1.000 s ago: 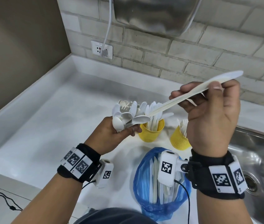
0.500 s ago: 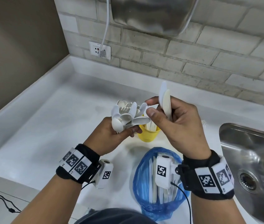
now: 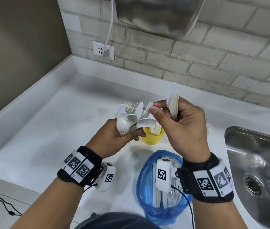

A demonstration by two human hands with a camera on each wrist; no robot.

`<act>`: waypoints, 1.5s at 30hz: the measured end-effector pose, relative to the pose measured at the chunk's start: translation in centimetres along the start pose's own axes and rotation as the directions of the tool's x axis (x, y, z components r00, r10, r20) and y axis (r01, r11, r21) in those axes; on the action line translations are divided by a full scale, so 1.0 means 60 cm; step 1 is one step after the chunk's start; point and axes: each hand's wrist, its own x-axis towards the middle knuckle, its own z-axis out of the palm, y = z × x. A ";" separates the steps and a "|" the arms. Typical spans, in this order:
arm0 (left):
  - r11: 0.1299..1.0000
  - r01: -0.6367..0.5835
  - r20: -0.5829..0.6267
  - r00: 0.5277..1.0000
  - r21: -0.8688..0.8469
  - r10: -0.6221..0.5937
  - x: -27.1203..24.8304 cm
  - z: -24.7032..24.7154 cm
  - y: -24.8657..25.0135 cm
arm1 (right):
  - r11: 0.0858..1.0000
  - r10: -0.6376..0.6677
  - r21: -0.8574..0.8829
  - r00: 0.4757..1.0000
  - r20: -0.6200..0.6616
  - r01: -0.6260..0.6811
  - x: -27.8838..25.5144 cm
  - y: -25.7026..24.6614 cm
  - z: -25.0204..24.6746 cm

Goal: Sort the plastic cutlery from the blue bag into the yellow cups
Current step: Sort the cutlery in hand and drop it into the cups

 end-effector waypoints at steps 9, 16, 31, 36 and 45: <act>0.999 0.032 -0.028 0.999 -0.007 -0.032 -0.002 0.000 0.010 | 0.998 -0.046 -0.050 0.997 -0.067 0.042 -0.003 0.003 0.001; 1.000 0.023 -0.038 0.999 -0.010 -0.023 -0.003 0.002 0.018 | 0.965 0.088 0.255 0.990 -0.108 -0.058 0.001 0.009 -0.009; 0.999 0.018 -0.024 1.000 -0.039 -0.019 -0.006 0.003 0.024 | 0.839 0.256 0.523 0.957 -0.138 -0.149 0.008 0.011 0.002; 0.999 0.022 -0.011 1.000 -0.036 -0.022 -0.007 0.004 0.023 | 0.737 0.364 0.668 0.893 -0.266 -0.102 0.018 0.014 -0.015; 0.998 0.028 0.007 1.000 -0.054 -0.027 -0.007 0.004 0.027 | 0.887 0.124 0.461 0.951 -0.284 0.022 0.017 -0.002 -0.015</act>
